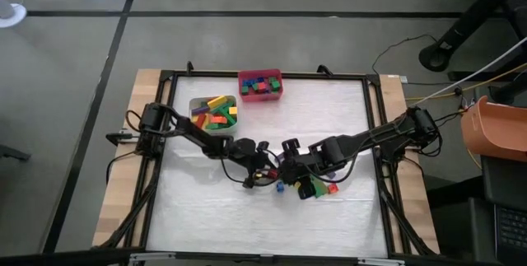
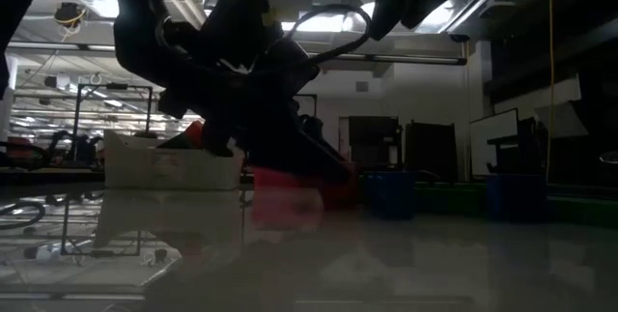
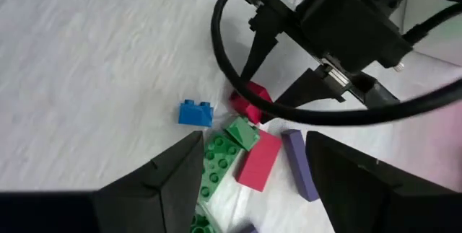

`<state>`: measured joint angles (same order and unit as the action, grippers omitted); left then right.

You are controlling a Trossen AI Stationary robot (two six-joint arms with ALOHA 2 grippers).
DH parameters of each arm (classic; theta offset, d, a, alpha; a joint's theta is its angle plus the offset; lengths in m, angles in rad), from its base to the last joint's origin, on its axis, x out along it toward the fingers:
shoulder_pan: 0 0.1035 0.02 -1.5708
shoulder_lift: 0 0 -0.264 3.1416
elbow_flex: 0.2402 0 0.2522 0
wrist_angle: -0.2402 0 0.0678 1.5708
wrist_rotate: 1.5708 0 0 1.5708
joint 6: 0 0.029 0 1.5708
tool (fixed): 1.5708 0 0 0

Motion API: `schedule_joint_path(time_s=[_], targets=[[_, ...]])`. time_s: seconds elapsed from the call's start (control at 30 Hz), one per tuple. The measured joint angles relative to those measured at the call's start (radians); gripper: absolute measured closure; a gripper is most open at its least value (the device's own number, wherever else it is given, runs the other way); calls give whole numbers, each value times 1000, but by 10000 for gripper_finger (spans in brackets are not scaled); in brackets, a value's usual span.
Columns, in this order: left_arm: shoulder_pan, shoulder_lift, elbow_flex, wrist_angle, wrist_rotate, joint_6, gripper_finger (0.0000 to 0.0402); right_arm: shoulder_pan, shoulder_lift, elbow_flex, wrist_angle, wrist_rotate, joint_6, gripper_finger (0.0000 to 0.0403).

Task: Sort blocks by size
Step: Put the small red wooden block into the white bin

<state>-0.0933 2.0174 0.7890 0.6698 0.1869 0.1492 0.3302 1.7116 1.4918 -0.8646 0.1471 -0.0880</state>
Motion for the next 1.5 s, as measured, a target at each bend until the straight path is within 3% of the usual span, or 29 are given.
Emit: schedule_joint_path(time_s=[0.2,0.4,0.53,0.67,0.9,1.03,1.3,1.5], targets=[[-18,4,-3,-37,-42,18,191,-1,0,0,1,1,12,162],[-21,5,-4,-28,-47,18,181,-1,1,0,5,2,13,162],[-21,5,-4,-27,-44,12,211,-1,1,0,4,2,13,162],[-21,-6,-5,-31,-41,13,282,-2,1,0,4,2,29,162],[25,-146,-9,-136,-47,39,288,5,26,0,16,2,137,162],[89,-277,-7,-242,-80,79,288,5,46,-1,17,6,135,162],[311,-489,-6,-357,-362,211,288,4,65,-1,28,101,133,162],[526,-521,-5,-350,-385,229,275,3,76,-1,32,134,95,162]])
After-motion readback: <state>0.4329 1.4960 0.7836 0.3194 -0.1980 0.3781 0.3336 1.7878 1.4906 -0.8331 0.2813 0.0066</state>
